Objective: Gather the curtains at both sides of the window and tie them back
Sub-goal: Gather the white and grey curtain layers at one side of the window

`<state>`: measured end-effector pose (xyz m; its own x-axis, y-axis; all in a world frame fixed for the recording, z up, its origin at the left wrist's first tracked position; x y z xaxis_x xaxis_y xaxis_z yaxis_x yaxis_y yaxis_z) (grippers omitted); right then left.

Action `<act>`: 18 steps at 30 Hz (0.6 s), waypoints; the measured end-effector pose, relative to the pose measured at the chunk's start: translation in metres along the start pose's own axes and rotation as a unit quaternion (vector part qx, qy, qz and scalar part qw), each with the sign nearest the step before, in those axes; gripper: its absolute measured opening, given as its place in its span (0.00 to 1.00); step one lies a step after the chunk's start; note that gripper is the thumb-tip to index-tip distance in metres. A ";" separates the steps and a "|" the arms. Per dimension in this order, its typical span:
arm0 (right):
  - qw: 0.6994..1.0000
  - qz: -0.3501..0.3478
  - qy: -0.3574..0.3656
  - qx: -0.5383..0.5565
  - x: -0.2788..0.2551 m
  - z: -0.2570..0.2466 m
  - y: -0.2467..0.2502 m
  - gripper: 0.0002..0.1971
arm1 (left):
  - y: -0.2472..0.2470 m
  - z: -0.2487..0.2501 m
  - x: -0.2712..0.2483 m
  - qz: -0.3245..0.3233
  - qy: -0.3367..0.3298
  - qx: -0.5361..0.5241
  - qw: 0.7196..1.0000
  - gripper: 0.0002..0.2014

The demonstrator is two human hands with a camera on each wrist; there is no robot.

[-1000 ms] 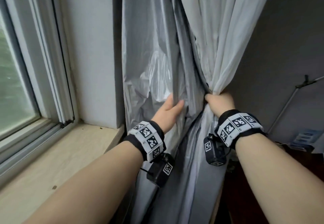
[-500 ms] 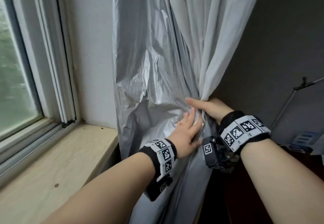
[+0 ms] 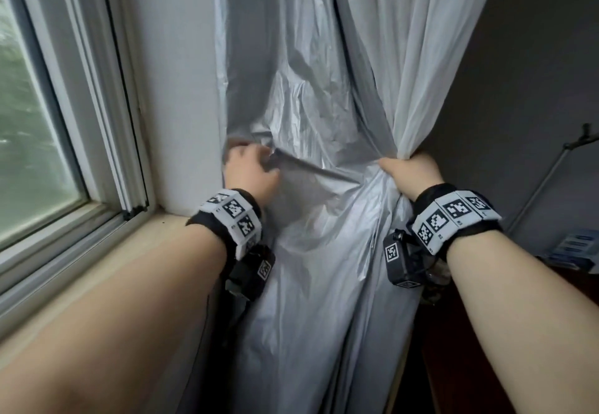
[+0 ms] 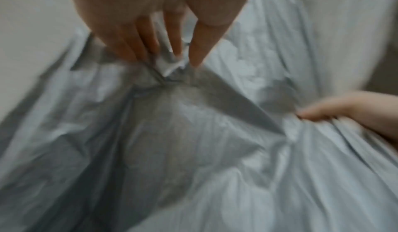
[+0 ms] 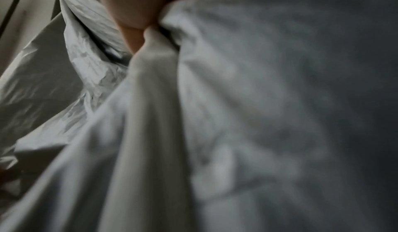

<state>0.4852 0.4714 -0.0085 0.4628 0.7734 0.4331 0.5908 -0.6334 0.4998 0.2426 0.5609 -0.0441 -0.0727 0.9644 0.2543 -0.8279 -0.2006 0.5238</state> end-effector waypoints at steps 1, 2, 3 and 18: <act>1.000 -0.001 -0.002 0.003 0.000 0.000 0.000 0.12 | 0.012 -0.009 0.006 0.056 0.049 -0.027 0.997 0.24; 1.000 -0.001 -0.002 0.008 0.001 0.001 0.000 0.12 | 0.019 -0.019 0.013 0.091 0.102 -0.052 0.989 0.29; 1.000 -0.001 -0.004 0.011 0.000 0.001 0.000 0.12 | 0.025 -0.025 0.017 0.111 0.137 -0.075 0.981 0.34; 0.999 0.009 -0.036 0.019 0.013 0.004 -0.010 0.23 | -0.041 0.056 -0.041 -0.193 -0.160 -0.228 0.941 0.14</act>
<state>0.4881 0.4881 -0.0102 0.5189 0.7625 0.3864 0.6064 -0.6469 0.4624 0.3106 0.5197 -0.0306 0.3927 0.8345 0.3866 -0.9163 0.3188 0.2425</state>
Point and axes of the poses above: each hand's wrist, its own x-axis towards the middle knuckle, its own y-axis out of the back of the hand, z = x × y, the point moved 5 cm from there along x, towards the middle knuckle, and after that the axes turned 12 degrees about y, right-handed, at the moved point
